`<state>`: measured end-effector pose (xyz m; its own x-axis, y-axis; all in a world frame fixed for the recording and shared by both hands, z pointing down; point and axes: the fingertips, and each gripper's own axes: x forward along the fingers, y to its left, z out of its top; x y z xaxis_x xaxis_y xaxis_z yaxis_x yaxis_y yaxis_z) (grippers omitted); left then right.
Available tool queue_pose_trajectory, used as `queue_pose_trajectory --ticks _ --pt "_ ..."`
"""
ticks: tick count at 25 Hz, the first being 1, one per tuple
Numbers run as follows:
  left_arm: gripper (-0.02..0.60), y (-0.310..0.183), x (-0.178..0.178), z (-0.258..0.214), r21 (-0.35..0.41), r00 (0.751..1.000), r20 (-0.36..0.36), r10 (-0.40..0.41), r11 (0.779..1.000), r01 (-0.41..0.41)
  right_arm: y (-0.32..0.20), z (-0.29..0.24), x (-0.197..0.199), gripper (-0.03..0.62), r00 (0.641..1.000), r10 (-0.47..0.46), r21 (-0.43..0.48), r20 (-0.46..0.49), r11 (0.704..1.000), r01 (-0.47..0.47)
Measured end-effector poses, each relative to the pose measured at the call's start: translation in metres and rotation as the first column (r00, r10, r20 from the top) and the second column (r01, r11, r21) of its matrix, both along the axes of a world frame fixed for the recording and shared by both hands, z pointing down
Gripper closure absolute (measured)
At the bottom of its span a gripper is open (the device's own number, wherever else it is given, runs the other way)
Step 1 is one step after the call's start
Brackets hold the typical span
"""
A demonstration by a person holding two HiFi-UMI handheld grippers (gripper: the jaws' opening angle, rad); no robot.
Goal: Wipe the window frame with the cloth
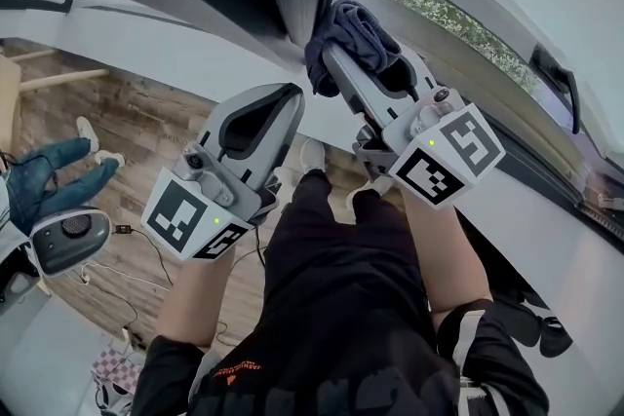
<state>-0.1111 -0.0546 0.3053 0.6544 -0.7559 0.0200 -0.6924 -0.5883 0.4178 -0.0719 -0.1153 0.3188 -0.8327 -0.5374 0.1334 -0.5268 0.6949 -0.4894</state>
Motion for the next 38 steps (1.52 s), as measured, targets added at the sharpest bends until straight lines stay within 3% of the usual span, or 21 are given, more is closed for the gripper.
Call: queue_pose_trajectory --ticks 7,15,38 --pt "0.557 0.001 0.0 0.009 -0.008 1.0 -0.012 0.018 1.0 -0.018 0.0 0.016 -0.003 0.476 0.995 0.029 0.016 -0.092 0.999 -0.028" --pt "0.557 0.003 0.0 0.014 -0.013 0.999 -0.023 0.033 0.999 -0.034 -0.001 0.044 -0.002 0.476 0.979 0.077 -0.052 -0.186 0.995 -0.088" --pt "0.557 0.012 -0.001 0.024 -0.037 0.998 -0.027 0.059 0.998 -0.06 -0.001 0.051 0.006 0.479 0.959 0.152 -0.068 -0.24 0.983 -0.172"
